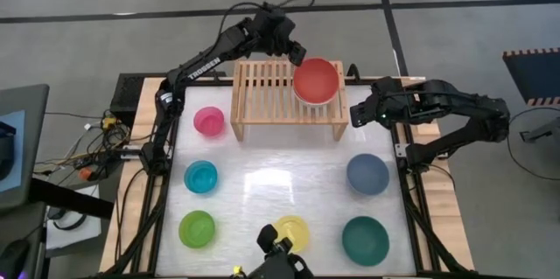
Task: Place and stack bowls onto a shelf
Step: Stack the large orange bowl on the white bowl on the shelf, then stack the large blue bowl on the stack bowls on the shelf
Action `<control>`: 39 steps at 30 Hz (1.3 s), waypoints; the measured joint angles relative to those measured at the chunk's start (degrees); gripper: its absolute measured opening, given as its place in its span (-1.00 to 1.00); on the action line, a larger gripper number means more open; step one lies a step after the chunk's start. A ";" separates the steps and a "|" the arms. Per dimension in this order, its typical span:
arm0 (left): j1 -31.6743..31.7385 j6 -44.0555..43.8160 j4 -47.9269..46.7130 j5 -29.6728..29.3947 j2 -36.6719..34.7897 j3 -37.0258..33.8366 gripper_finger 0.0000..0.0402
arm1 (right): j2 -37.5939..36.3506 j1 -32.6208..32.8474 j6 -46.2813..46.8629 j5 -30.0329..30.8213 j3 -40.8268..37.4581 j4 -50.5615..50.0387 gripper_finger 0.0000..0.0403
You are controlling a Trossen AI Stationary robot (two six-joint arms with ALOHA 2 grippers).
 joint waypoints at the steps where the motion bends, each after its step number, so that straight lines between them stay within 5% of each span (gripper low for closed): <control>1: -0.02 0.15 1.15 0.19 -0.31 0.09 -0.03 | 0.00 0.00 0.02 -0.02 0.00 0.00 0.21; 8: -1.89 2.83 5.10 1.59 -0.89 -0.19 -0.03 | 1.34 0.16 0.46 -0.33 0.03 -0.04 0.21; 18: -3.65 6.29 -0.27 -5.38 0.30 -2.75 -0.03 | 2.93 0.15 0.45 -0.82 0.03 -0.17 0.21; 39: -5.22 5.29 -3.86 -3.58 -3.74 -0.14 -0.03 | 2.60 0.07 -1.62 -1.51 -3.51 -2.71 0.21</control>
